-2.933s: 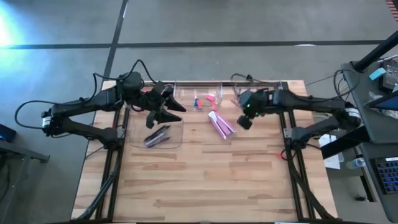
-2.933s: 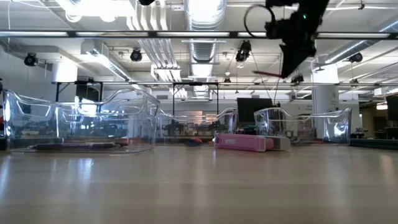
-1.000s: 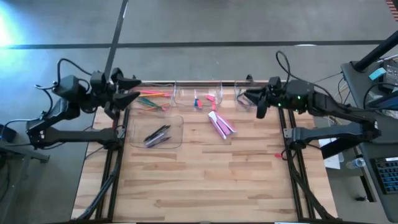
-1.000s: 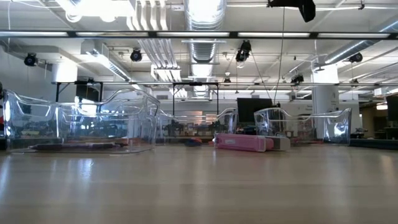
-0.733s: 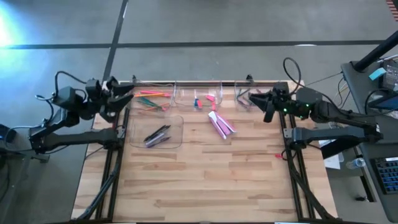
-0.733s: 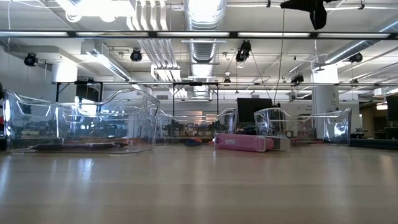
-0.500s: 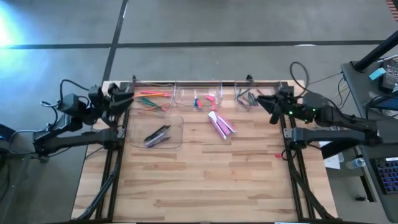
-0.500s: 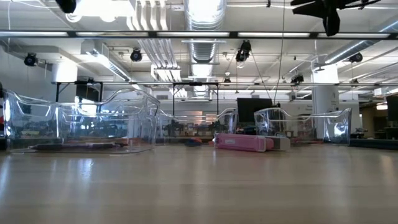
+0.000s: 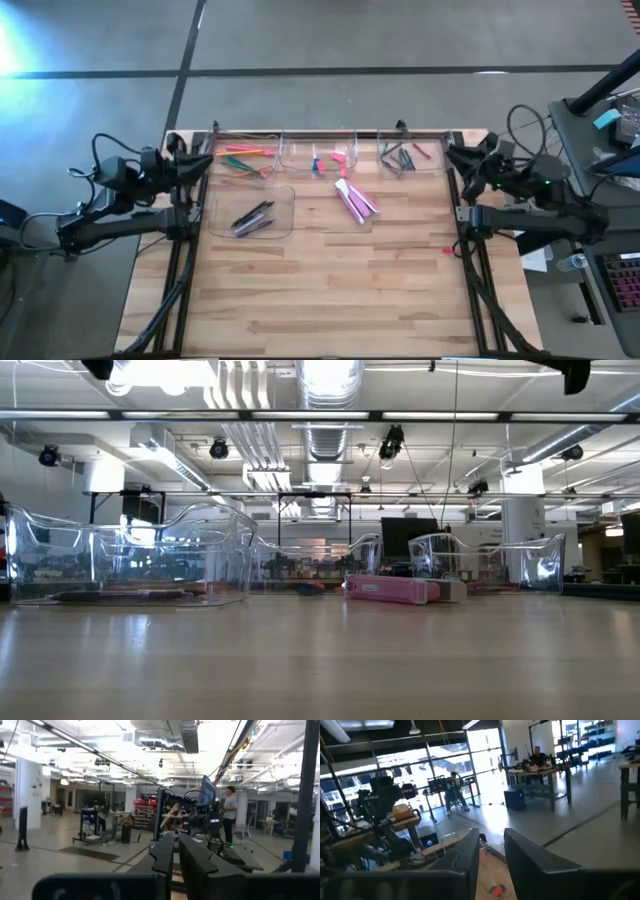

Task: Sort crayons/erasers/pens/pencils in bins
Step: Return to Home Position

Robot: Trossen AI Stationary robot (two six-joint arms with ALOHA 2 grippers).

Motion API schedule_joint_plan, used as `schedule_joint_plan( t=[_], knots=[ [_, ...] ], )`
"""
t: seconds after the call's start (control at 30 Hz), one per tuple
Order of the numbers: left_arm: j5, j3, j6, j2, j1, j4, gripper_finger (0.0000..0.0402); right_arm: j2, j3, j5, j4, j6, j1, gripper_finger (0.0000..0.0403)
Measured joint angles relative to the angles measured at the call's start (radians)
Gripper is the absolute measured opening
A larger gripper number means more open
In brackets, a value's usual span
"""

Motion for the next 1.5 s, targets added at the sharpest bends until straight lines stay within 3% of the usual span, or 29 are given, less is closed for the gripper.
schedule_joint_plan(
  t=[0.17,0.37,0.7,0.8,1.1,1.37,1.5],
  knots=[
    [0.027,-0.005,0.095,-0.024,0.0,0.001,0.0002,0.002,0.003,-0.04,0.016,-0.11,0.0,0.0072],
    [0.06,-0.085,0.152,-0.105,0.0,-0.003,0.0,-0.04,-0.053,-0.083,-0.062,-0.155,0.0,0.0014],
    [0.052,-0.278,0.119,-0.24,0.0,0.001,0.0,-0.28,-0.309,-0.128,0.023,-0.074,0.0,0.0009],
    [0.051,-0.331,0.103,-0.245,0.0,0.002,0.0,-0.272,-0.381,-0.139,0.069,-0.067,0.0,0.0009],
    [0.064,-0.456,0.035,-0.239,0.0,0.091,0.0,-0.223,-0.683,-0.119,0.579,-0.037,0.0,0.0008],
    [0.076,-0.576,-0.04,-0.246,0.0,0.222,0.0,-0.224,-0.695,-0.103,0.534,-0.047,0.0,0.0008],
    [0.081,-0.602,-0.057,-0.246,0.0,0.255,0.0,-0.225,-0.695,-0.036,0.485,0.005,0.0,0.0008]
  ],
)
